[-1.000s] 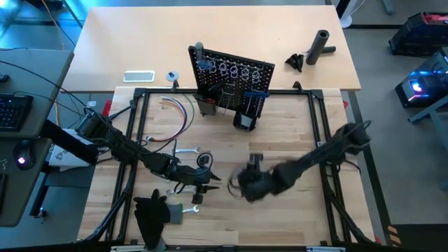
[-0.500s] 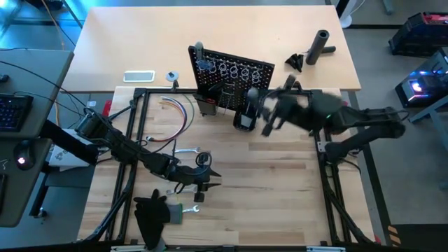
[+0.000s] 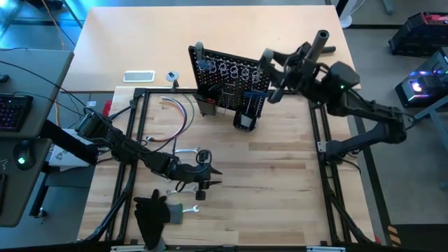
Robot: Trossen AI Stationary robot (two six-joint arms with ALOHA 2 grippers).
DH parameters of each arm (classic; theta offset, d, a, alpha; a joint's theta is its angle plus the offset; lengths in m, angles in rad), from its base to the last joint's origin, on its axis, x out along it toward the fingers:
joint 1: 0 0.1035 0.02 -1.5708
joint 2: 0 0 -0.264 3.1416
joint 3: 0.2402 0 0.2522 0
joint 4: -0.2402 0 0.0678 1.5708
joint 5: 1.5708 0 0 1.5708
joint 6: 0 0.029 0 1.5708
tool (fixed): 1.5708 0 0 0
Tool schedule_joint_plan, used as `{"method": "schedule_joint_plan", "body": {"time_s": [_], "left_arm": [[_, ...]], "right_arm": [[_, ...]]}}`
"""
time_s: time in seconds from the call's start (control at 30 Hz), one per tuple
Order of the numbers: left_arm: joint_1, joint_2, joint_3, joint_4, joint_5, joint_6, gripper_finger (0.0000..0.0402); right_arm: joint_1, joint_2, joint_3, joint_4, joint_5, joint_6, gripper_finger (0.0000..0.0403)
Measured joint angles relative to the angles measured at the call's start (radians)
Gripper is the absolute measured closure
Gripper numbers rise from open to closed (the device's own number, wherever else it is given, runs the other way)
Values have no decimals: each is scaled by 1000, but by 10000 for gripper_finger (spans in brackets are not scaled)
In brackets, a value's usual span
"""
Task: Hang tools onto peg board
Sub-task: Hang the gray screwdriver on the black pegboard
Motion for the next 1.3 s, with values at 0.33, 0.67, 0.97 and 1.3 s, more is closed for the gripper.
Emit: {"method": "schedule_joint_plan", "body": {"time_s": [0.33, 0.67, 0.97, 1.3], "left_arm": [[0, 0, 0, 6, 0, 0, 261], [0, 0, 0, 6, 2, -10, 261], [0, 0, 0, 3, 3, -10, 261], [0, 21, -1, 0, 4, -10, 261]], "right_arm": [[-93, 17, 50, -59, -76, 102, 280], [-128, 60, 53, -53, -114, 129, 280], [-133, 56, 52, -55, -107, 108, 280], [-134, 45, 49, -54, -102, 92, 280]]}}
